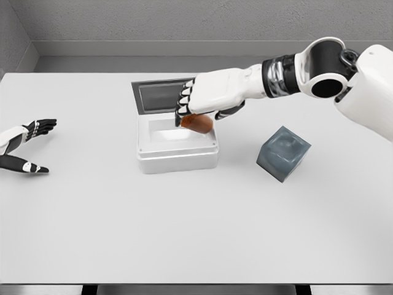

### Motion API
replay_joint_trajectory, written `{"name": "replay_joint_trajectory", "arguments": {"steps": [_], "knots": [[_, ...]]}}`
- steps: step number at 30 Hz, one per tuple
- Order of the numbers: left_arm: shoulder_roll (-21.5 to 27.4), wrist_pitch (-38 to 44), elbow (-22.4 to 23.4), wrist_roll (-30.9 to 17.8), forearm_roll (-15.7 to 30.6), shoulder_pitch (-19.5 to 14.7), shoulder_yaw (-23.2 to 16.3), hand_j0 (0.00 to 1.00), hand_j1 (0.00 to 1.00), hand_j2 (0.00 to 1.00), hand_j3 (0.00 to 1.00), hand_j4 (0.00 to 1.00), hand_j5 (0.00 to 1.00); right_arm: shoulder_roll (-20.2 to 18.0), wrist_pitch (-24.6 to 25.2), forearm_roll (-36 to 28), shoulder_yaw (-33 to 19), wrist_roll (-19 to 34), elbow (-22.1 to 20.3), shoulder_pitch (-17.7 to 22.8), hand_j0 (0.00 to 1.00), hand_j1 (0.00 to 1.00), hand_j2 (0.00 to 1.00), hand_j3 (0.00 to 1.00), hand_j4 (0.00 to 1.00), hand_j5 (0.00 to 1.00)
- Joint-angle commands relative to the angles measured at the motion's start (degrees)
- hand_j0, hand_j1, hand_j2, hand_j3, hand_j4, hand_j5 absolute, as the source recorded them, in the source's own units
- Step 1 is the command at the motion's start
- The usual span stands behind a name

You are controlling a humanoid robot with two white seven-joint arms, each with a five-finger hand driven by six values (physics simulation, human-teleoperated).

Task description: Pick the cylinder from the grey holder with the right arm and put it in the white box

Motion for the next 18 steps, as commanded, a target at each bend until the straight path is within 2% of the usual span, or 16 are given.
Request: {"name": "replay_joint_trajectory", "arguments": {"steps": [1,4,6,8,9,11,12,13,15,16,18], "knots": [[0.1,0.1,0.0,0.0,0.4,0.0,0.1,1.00,1.00,1.00,1.00,1.00,1.00,-0.2,0.2,-0.2,-1.9,0.0,-2.4,0.0,0.91,0.91,0.91,0.91,0.91,0.91],[0.1,0.1,0.1,0.0,0.4,0.0,0.1,1.00,1.00,1.00,1.00,1.00,1.00,0.2,0.2,-0.1,-6.2,0.0,-3.7,-0.2,0.96,0.96,0.96,0.96,0.96,0.96],[0.1,0.1,0.1,0.0,0.4,0.1,0.1,1.00,1.00,1.00,1.00,1.00,1.00,-0.1,0.2,-0.3,-10.0,0.0,-6.6,-0.3,1.00,1.00,1.00,1.00,1.00,1.00],[0.1,0.1,0.1,0.0,0.4,0.1,0.1,1.00,1.00,1.00,1.00,1.00,1.00,-2.4,0.2,-0.4,-10.2,0.0,-10.4,0.9,1.00,1.00,1.00,1.00,1.00,1.00],[0.1,0.1,0.1,0.0,0.4,0.1,0.1,1.00,1.00,1.00,1.00,1.00,1.00,-5.7,0.2,-0.3,-10.3,0.0,-13.8,3.5,1.00,1.00,1.00,1.00,1.00,1.00],[0.2,0.1,-0.1,0.0,0.4,-0.2,0.1,1.00,1.00,1.00,1.00,1.00,1.00,-15.5,0.2,-0.3,-11.6,0.0,-16.5,9.2,1.00,1.00,1.00,1.00,1.00,1.00],[-0.2,0.1,-1.1,0.0,0.5,-0.8,0.1,1.00,1.00,1.00,1.00,1.00,1.00,-19.8,0.2,-0.3,-15.5,0.0,-17.3,14.0,1.00,1.00,1.00,1.00,1.00,1.00],[-2.7,0.1,-1.3,0.0,0.5,-3.2,0.2,1.00,1.00,1.00,1.00,1.00,1.00,-23.5,0.2,-0.4,-21.7,0.0,-17.3,17.9,1.00,1.00,1.00,1.00,1.00,1.00],[-5.7,0.1,-1.4,0.0,0.6,-8.3,0.2,1.00,1.00,1.00,1.00,1.00,1.00,-26.4,0.2,-0.6,-38.4,0.0,-17.4,27.8,1.00,1.00,1.00,1.00,1.00,1.00],[-6.2,0.1,-1.6,0.0,0.9,-10.3,0.2,1.00,1.00,1.00,1.00,1.00,1.00,-28.4,0.2,-1.0,-41.9,0.0,-17.4,29.7,1.00,1.00,1.00,1.00,1.00,1.00],[-7.1,0.1,-5.0,0.0,0.9,-11.4,0.3,1.00,1.00,1.00,1.00,1.00,1.00,-30.4,0.2,-3.7,-42.3,0.0,-17.4,30.0,0.96,0.96,0.96,0.96,0.96,0.96]]}}
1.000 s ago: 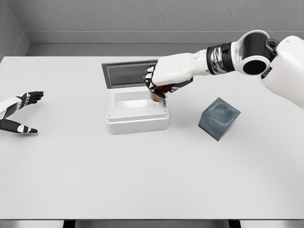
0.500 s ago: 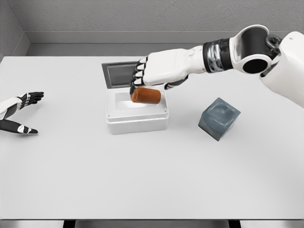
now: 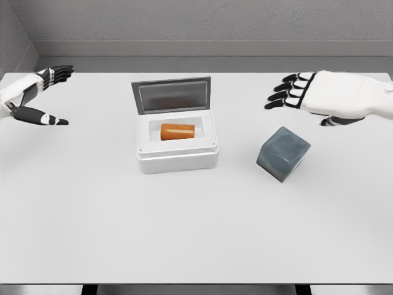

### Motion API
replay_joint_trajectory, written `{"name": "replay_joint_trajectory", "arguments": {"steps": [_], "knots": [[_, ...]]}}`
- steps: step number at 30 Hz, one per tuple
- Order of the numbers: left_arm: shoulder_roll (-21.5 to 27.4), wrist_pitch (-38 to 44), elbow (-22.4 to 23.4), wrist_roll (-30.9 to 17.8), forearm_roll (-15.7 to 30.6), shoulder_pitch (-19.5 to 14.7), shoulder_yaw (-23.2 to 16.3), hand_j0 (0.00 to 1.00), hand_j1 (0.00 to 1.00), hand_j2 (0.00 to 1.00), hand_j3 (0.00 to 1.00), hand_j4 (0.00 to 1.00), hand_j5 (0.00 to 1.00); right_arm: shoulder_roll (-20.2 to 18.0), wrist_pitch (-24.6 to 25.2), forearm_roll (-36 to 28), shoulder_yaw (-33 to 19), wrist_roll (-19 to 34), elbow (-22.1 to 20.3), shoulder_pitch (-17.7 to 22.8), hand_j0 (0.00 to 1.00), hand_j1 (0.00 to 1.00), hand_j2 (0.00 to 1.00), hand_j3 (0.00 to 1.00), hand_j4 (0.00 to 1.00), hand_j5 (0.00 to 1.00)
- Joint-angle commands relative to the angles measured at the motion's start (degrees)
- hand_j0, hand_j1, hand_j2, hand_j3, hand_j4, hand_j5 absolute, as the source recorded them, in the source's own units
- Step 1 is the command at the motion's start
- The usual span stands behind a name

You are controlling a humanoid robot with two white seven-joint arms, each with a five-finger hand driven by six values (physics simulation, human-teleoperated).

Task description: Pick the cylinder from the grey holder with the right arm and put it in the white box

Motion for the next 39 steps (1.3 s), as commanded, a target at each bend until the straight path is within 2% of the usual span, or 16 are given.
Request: {"name": "replay_joint_trajectory", "arguments": {"steps": [1,4,6,7,10,14,18,20,22,28,33,36,39], "knots": [[-2.7,0.1,-3.2,0.0,0.4,0.0,0.0,1.00,1.00,1.00,1.00,1.00,1.00,-3.9,0.2,-3.2,-6.0,0.0,-0.5,0.0,0.95,0.95,0.95,0.95,0.95,0.95],[-5.6,0.1,-6.1,0.0,0.2,-1.1,-0.3,1.00,1.00,1.00,1.00,1.00,1.00,-3.2,0.2,-3.4,-4.0,0.0,-0.6,0.0,1.00,1.00,1.00,1.00,1.00,1.00],[-4.9,0.1,-13.8,0.0,0.2,-1.1,-2.4,1.00,1.00,1.00,1.00,1.00,1.00,-3.1,0.2,-3.3,-2.2,0.0,-0.6,0.0,1.00,1.00,1.00,1.00,1.00,1.00],[-4.9,0.1,-15.0,0.0,0.3,-1.1,-2.7,1.00,1.00,1.00,1.00,1.00,1.00,-3.1,0.2,-3.3,-2.2,0.0,-0.6,-0.2,1.00,1.00,1.00,1.00,1.00,1.00],[-5.6,0.2,-15.1,0.0,0.8,-1.1,-2.7,1.00,1.00,1.00,1.00,1.00,1.00,-2.4,0.2,-3.3,-0.3,0.0,-0.6,-0.4,1.00,1.00,1.00,1.00,1.00,1.00],[-5.7,3.9,-15.1,0.0,2.2,-1.3,-2.6,1.00,1.00,1.00,1.00,1.00,1.00,-2.2,0.2,-3.3,-0.2,0.0,-0.6,-0.4,1.00,1.00,1.00,1.00,1.00,1.00],[-5.8,4.0,-15.3,0.0,2.6,-0.6,-2.7,1.00,1.00,1.00,1.00,1.00,1.00,-2.3,0.2,-3.3,0.4,0.0,-0.6,-0.4,1.00,1.00,1.00,1.00,1.00,1.00],[-5.7,4.0,-17.2,0.0,2.6,-0.4,-2.7,1.00,1.00,1.00,1.00,1.00,1.00,-2.7,0.2,-3.3,1.0,0.0,-0.6,-0.7,1.00,1.00,1.00,1.00,1.00,1.00],[-5.0,6.0,-19.0,0.0,4.8,-0.4,-3.1,1.00,1.00,1.00,1.00,1.00,1.00,-2.8,0.2,-3.3,1.0,0.0,-0.6,-0.8,1.00,1.00,1.00,1.00,1.00,1.00],[-4.7,15.3,-19.0,0.0,9.6,-0.5,-3.1,1.00,1.00,1.00,1.00,1.00,1.00,-0.8,0.2,-3.4,1.9,0.0,-0.6,-1.3,1.00,1.00,1.00,1.00,1.00,1.00],[-4.2,17.0,-19.1,0.0,11.0,-0.5,-3.1,1.00,1.00,1.00,1.00,1.00,1.00,-1.0,0.2,-3.4,2.0,0.0,-0.6,-1.9,1.00,1.00,1.00,1.00,1.00,1.00],[-2.8,19.8,-22.9,0.0,11.6,-0.4,-3.1,1.00,1.00,1.00,1.00,1.00,1.00,-1.0,0.2,-3.4,2.0,0.0,-0.6,-2.4,1.00,1.00,1.00,1.00,1.00,1.00],[-2.8,22.0,-24.2,0.0,11.6,-0.4,-3.2,1.00,1.00,1.00,1.00,1.00,1.00,-1.1,0.2,-3.4,2.3,0.0,-0.6,-2.5,1.00,1.00,1.00,1.00,1.00,1.00]]}}
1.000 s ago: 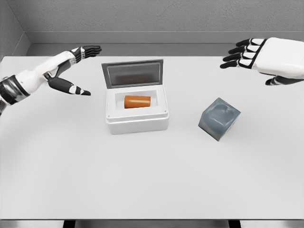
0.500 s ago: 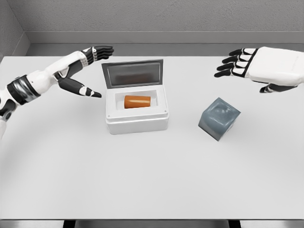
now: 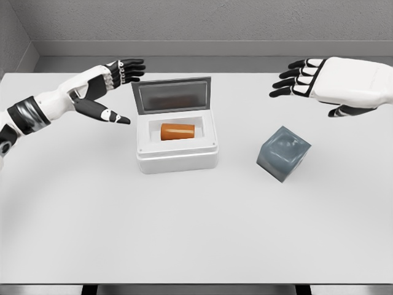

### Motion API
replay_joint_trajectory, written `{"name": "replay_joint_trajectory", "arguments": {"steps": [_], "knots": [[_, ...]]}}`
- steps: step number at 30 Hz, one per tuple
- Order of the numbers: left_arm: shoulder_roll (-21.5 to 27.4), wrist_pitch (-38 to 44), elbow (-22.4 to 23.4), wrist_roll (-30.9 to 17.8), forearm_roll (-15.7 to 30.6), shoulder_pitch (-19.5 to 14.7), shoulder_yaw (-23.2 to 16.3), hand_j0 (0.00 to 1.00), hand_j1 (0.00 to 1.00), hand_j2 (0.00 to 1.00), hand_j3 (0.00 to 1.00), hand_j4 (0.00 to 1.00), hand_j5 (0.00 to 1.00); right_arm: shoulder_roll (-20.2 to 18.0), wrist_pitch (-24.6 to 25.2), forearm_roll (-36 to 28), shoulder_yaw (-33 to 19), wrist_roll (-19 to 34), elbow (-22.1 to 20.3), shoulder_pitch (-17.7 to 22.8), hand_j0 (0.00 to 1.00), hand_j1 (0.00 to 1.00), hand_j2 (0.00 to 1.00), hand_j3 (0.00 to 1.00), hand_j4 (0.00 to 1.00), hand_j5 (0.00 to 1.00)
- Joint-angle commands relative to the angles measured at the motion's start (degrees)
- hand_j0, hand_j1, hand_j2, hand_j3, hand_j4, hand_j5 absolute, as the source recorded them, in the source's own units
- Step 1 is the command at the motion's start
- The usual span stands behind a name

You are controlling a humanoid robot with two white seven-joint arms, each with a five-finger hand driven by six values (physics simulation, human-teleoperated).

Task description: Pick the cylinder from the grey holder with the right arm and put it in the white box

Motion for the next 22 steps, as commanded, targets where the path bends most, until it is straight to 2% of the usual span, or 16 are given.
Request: {"name": "replay_joint_trajectory", "arguments": {"steps": [1,7,10,15,17,20,22], "knots": [[0.4,2.4,-1.9,0.0,0.6,0.0,0.0,1.00,1.00,1.00,1.00,1.00,1.00,-0.1,0.2,-0.3,0.2,0.0,0.0,0.0,1.00,1.00,1.00,1.00,1.00,1.00],[0.6,3.3,-3.2,0.0,2.0,0.4,0.0,1.00,1.00,1.00,1.00,1.00,1.00,-0.1,0.2,-0.3,0.9,0.0,0.0,-1.1,1.00,1.00,1.00,1.00,1.00,1.00],[2.3,3.7,-3.9,0.0,4.0,0.5,0.0,1.00,1.00,1.00,1.00,1.00,1.00,-0.1,0.2,-0.3,0.9,0.0,0.0,-1.1,1.00,1.00,1.00,1.00,1.00,1.00],[3.9,3.7,-4.7,0.0,4.3,1.2,0.0,1.00,1.00,1.00,1.00,1.00,1.00,-0.2,0.2,-0.3,0.9,0.0,0.0,-1.4,1.00,1.00,1.00,1.00,1.00,1.00],[5.8,3.4,-3.8,0.0,4.1,1.2,0.1,1.00,1.00,1.00,1.00,1.00,1.00,-0.3,0.2,-0.3,0.9,0.0,0.0,-1.4,1.00,1.00,1.00,1.00,1.00,1.00],[6.3,2.6,2.6,0.0,3.7,1.2,0.1,1.00,1.00,1.00,1.00,1.00,1.00,-0.3,0.2,-0.2,1.0,0.0,0.0,-1.5,1.00,1.00,1.00,1.00,1.00,1.00],[6.3,2.3,2.6,0.0,3.7,1.6,0.1,1.00,1.00,1.00,1.00,1.00,1.00,-0.3,0.2,-0.3,1.0,0.0,0.0,-1.5,1.00,1.00,1.00,1.00,1.00,1.00]]}}
